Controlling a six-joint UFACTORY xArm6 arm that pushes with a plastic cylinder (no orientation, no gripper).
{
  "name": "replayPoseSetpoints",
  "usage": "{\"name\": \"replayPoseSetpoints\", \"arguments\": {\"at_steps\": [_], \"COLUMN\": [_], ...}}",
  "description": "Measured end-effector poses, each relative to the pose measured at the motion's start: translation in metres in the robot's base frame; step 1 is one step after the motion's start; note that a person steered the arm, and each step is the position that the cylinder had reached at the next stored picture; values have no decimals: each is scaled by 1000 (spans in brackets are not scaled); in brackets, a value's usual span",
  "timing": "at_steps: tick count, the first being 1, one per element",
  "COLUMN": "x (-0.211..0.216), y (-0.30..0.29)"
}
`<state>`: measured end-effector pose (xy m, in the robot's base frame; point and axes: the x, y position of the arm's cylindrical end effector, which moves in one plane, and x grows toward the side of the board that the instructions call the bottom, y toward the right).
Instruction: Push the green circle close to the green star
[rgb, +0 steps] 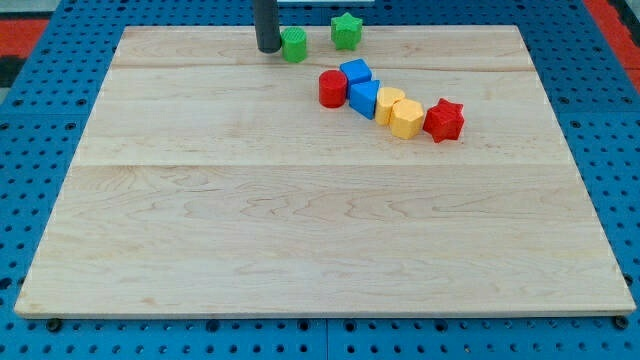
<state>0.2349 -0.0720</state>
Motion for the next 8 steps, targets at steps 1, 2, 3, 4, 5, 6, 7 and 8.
{"name": "replayPoseSetpoints", "arguments": {"at_steps": [1,2,3,4,5,6,7,8], "x": [16,18,15,15,13,8,9,10], "y": [0,16,37,50,56,57,58,58]}}
